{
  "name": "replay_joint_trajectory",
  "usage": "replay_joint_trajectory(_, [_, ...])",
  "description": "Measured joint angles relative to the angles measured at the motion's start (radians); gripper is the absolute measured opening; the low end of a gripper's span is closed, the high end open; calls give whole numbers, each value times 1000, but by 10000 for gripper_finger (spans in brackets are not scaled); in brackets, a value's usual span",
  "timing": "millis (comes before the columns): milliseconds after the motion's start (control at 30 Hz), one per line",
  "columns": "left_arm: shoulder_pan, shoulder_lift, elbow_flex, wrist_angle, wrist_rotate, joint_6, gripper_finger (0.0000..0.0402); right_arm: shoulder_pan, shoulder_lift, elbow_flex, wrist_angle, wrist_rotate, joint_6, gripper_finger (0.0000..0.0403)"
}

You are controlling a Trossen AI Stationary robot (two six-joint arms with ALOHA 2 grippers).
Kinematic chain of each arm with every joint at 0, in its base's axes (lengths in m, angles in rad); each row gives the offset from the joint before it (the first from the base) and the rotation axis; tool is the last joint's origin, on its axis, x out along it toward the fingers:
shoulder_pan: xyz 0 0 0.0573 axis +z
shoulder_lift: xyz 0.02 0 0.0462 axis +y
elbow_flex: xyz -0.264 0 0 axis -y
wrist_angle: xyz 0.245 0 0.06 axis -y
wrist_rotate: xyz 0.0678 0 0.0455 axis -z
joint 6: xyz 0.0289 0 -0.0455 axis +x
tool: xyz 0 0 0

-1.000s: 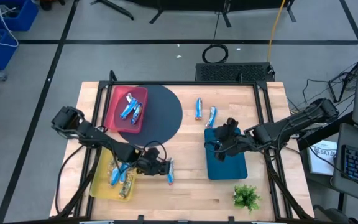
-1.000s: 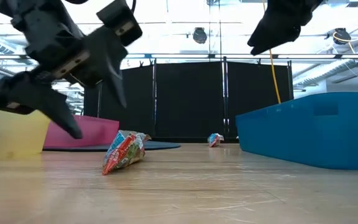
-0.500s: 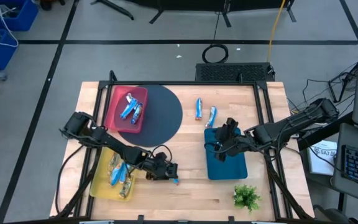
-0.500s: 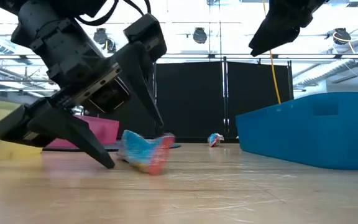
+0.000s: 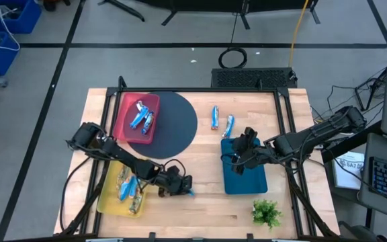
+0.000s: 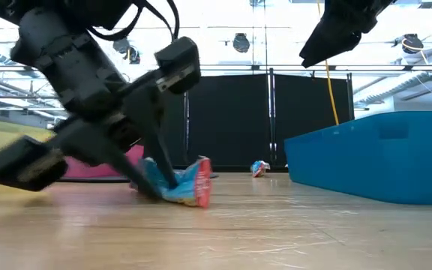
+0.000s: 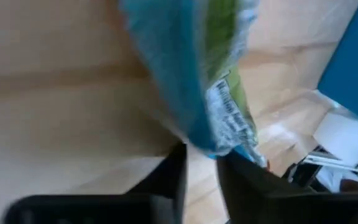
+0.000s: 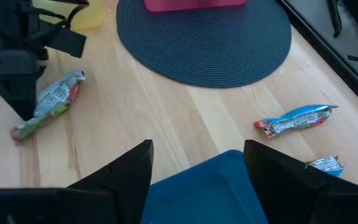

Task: Pick and place Granola Bars by type
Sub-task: Put the bottom red granola bar into the blue bin

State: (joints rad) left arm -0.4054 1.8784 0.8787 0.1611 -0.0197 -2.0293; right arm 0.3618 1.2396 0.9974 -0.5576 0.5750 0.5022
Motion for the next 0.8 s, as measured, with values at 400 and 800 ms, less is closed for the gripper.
replay_joint_trajectory(400, [25,3,-2,15,-33,42,5,0,0,0,0,0,-10,230])
replay_joint_trajectory(800, [22,3,-3,79,8,79,2,0,0,0,9,-1,-21,226])
